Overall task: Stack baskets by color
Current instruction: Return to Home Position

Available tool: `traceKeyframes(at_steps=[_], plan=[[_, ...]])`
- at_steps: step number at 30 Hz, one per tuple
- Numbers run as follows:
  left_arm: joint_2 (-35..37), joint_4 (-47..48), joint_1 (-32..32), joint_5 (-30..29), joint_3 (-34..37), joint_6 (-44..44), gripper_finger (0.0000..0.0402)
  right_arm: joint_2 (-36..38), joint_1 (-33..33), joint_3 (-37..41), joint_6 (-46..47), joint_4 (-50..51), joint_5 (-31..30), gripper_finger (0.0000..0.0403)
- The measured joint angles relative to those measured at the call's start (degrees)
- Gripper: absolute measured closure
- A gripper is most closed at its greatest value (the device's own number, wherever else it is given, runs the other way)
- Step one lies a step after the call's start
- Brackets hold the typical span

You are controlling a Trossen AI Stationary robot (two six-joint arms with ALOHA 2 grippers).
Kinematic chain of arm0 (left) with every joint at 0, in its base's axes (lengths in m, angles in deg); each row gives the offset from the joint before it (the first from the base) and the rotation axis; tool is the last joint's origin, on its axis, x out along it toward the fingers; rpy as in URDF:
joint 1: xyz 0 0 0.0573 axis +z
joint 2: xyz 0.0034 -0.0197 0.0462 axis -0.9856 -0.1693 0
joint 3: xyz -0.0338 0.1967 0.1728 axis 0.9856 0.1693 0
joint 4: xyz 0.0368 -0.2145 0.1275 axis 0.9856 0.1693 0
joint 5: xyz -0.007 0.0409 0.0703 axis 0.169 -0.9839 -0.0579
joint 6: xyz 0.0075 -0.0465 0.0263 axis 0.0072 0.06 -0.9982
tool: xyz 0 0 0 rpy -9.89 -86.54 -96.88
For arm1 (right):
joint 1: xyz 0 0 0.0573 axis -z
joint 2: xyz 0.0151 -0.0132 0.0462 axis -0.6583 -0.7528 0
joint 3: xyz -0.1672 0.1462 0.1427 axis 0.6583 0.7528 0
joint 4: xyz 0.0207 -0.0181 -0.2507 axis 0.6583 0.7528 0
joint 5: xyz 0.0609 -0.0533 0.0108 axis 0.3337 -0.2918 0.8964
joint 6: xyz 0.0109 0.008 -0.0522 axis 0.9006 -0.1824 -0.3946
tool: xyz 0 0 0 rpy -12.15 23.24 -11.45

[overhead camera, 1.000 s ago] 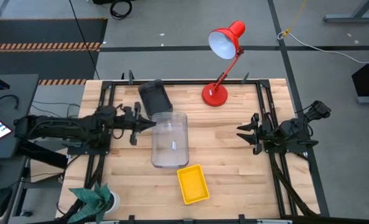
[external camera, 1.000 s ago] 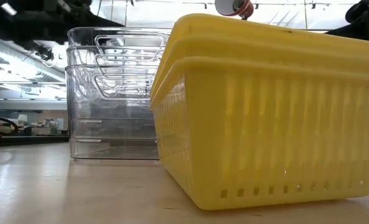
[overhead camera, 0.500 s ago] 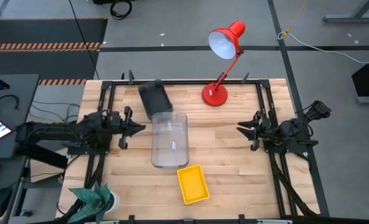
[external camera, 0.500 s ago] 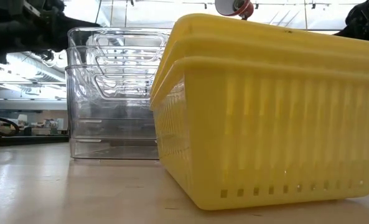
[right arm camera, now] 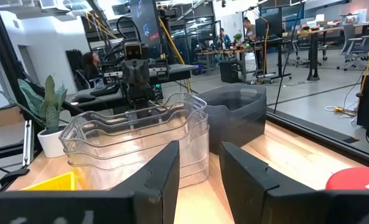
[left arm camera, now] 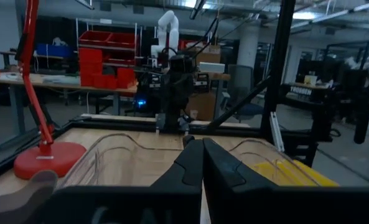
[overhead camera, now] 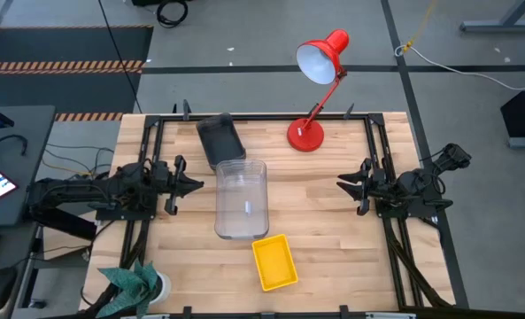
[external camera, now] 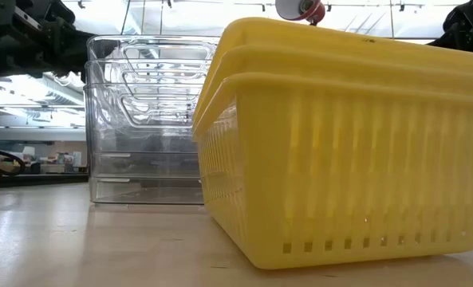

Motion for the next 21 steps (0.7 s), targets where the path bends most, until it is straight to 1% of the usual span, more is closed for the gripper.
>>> traceKeyframes(at_steps=[5,10,21], plan=[[0.09,0.4,0.0,0.01,0.02,5.27,0.0378,0.0,-0.01,0.0,0.0,0.0,0.03,0.0284],[0.11,0.39,0.0,0.03,0.02,5.85,0.0362,0.0,0.0,0.0,0.0,0.0,0.05,0.0284],[0.11,0.39,0.0,0.03,0.04,5.51,0.0374,0.0,0.0,0.0,0.0,0.0,0.08,0.0284]])
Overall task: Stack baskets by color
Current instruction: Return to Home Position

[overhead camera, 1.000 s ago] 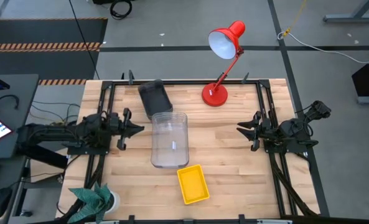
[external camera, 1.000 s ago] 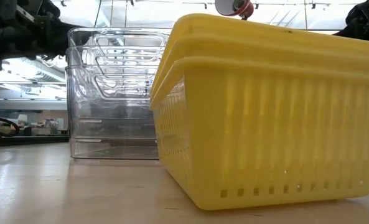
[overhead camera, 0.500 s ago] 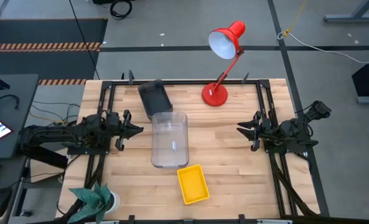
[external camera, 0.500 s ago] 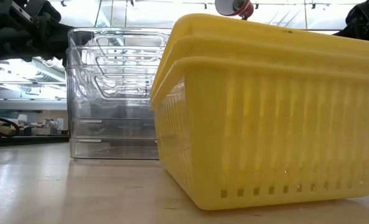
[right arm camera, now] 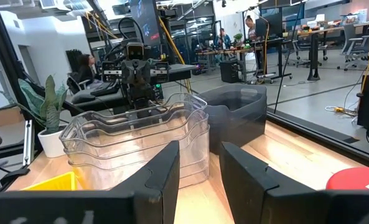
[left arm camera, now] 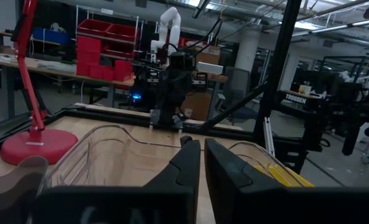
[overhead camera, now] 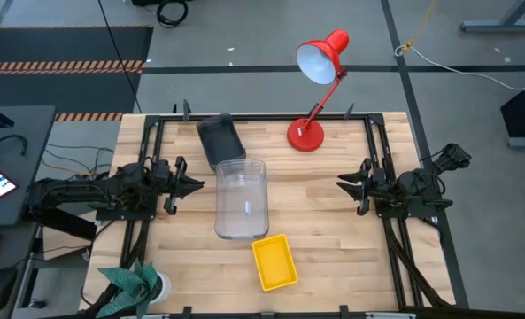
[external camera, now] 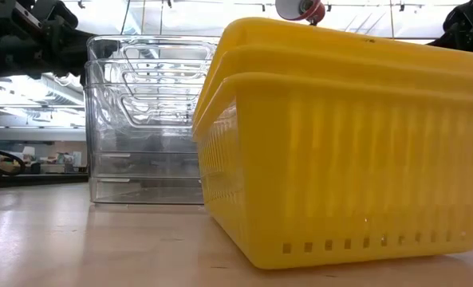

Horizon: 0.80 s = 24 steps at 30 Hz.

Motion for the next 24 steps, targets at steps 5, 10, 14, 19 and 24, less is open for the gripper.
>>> traceKeyframes(at_steps=[5,10,14,19,24], plan=[[0.0,-0.02,0.0,0.0,0.0,-0.02,0.0367,0.0,0.01,0.0,0.0,0.0,0.0,0.0284],[0.0,-0.02,0.0,0.0,0.0,-0.02,0.0362,0.0,0.01,0.0,0.01,0.0,0.0,0.0284],[0.0,-0.04,0.0,0.0,0.02,-0.04,0.0367,0.0,-0.01,0.0,0.01,0.0,0.0,0.0284],[0.0,-0.04,0.0,0.0,0.02,-0.01,0.0373,0.0,-0.01,0.0,0.0,0.0,0.0,0.0284],[0.0,-0.04,0.0,0.0,0.02,-0.02,0.0367,0.0,0.01,0.0,0.02,0.0,0.0,0.0284]])
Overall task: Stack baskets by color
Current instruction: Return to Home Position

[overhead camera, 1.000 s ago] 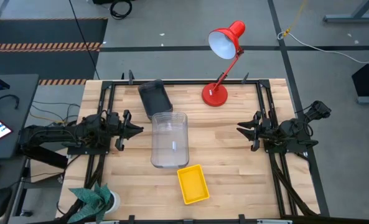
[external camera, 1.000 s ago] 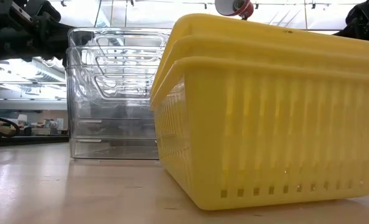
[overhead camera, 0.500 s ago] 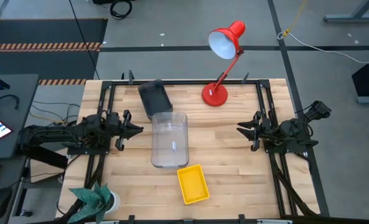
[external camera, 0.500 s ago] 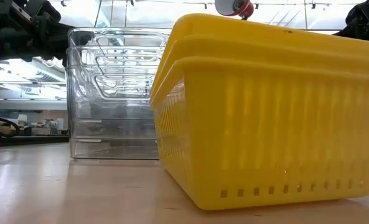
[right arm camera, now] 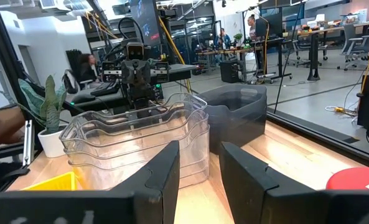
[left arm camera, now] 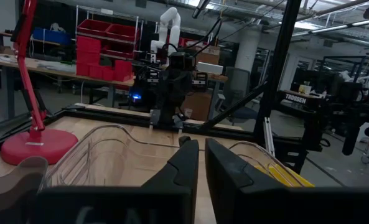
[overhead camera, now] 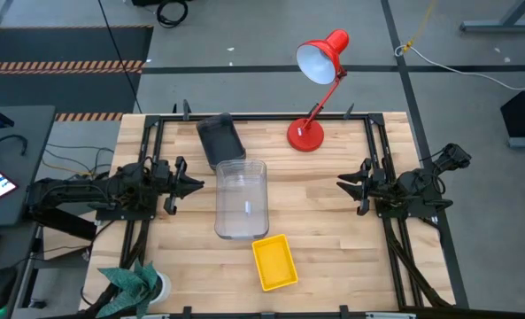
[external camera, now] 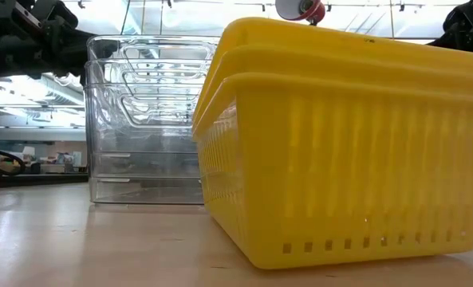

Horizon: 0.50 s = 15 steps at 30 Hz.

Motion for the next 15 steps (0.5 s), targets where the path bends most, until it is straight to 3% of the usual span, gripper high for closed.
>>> traceKeyframes(at_steps=[15], plan=[[0.0,0.0,0.0,0.0,0.0,-0.06,0.0373,0.0,-0.01,0.0,-0.01,0.01,0.0,0.0284]])
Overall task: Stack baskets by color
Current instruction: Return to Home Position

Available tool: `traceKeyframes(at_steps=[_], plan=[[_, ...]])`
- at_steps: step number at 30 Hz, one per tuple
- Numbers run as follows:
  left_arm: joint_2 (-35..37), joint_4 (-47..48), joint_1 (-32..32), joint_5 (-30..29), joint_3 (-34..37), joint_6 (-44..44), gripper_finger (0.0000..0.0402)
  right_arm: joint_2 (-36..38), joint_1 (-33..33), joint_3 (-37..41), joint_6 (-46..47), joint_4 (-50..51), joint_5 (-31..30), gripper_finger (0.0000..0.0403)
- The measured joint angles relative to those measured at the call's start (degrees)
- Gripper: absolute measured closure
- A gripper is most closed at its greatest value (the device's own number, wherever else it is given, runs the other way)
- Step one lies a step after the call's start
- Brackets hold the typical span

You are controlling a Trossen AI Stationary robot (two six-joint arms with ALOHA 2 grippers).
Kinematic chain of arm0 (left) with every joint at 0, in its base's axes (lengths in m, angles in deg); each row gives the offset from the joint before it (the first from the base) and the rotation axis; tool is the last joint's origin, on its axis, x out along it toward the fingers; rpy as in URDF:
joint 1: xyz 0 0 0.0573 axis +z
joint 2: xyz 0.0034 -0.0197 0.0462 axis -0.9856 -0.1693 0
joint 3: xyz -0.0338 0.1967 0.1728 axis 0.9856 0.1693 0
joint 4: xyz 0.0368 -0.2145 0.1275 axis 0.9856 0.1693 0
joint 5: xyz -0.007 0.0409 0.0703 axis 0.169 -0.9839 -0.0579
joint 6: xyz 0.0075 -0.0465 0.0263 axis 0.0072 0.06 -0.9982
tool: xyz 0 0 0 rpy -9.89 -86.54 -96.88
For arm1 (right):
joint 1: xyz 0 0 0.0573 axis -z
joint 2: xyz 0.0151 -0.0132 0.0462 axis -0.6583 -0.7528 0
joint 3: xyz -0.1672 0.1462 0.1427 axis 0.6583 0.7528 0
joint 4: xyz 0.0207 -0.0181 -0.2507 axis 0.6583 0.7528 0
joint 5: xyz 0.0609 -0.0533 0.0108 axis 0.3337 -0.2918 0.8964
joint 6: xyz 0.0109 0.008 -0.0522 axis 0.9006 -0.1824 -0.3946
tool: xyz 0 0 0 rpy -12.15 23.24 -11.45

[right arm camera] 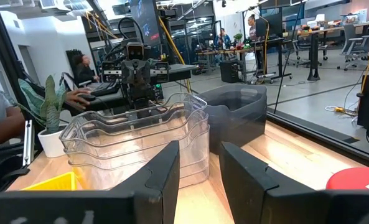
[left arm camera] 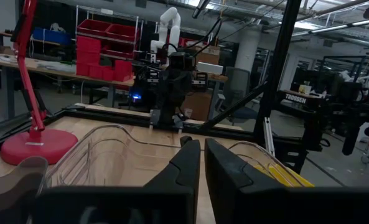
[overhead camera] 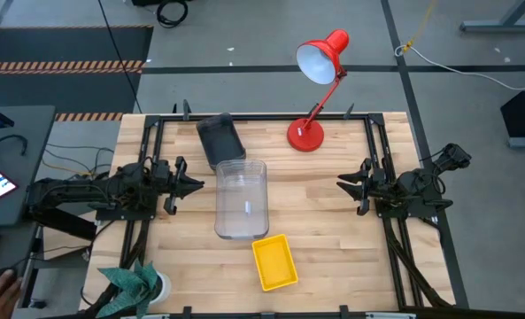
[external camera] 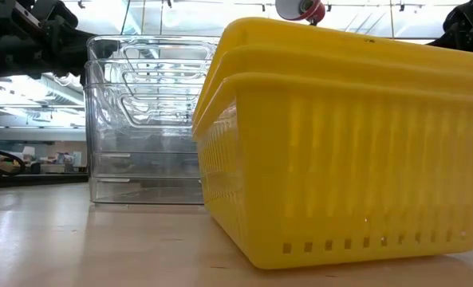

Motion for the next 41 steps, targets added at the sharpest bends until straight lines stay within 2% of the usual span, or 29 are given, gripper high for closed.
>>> traceKeyframes(at_steps=[33,41], plan=[[0.0,0.0,0.0,0.0,0.02,0.0,0.0363,0.0,0.01,0.0,-0.02,0.01,0.0,0.0284],[0.0,0.0,0.0,0.0,0.02,0.0,0.0373,0.0,0.01,0.0,0.01,0.02,-0.02,0.0284]])
